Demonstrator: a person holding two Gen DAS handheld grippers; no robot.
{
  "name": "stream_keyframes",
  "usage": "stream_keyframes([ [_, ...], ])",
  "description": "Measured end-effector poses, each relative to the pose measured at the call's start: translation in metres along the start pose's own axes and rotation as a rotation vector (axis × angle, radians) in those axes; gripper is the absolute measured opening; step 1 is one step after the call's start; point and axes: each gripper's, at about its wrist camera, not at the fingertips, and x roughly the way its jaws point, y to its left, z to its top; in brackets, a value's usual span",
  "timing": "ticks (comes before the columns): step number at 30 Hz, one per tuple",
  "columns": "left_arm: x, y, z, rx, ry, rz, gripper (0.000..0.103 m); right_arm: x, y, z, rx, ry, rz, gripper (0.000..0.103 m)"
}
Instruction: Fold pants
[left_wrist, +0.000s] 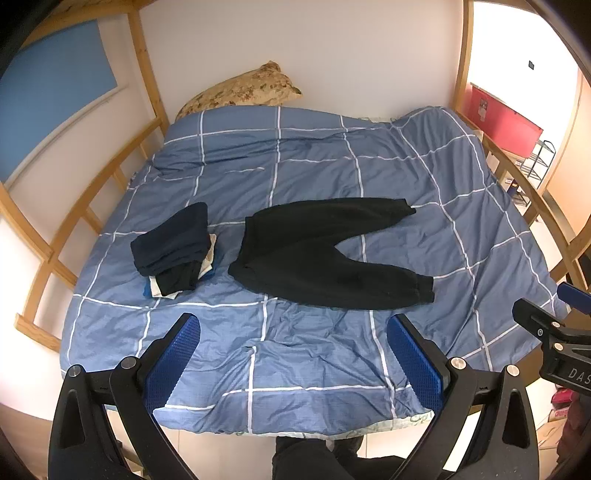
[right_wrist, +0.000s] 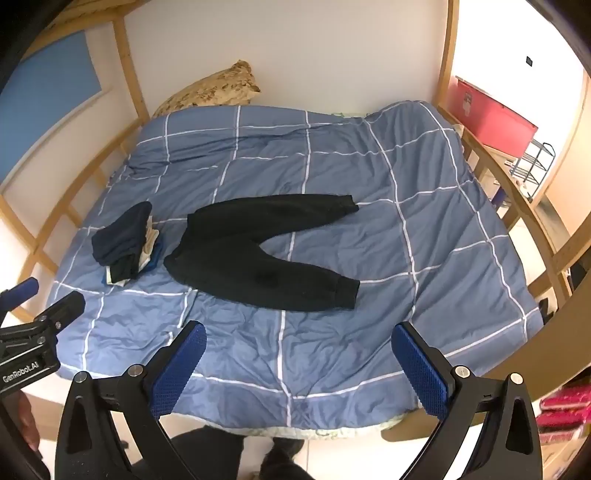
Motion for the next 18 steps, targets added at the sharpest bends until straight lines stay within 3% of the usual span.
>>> stream_keyframes([
  [18,-0.0073,-0.0011,0.0061,0.003,-0.013,-0.007,0.103,-0.0017,0.0005,0.0012,-0.005,-0.006,-0.006,0.102],
])
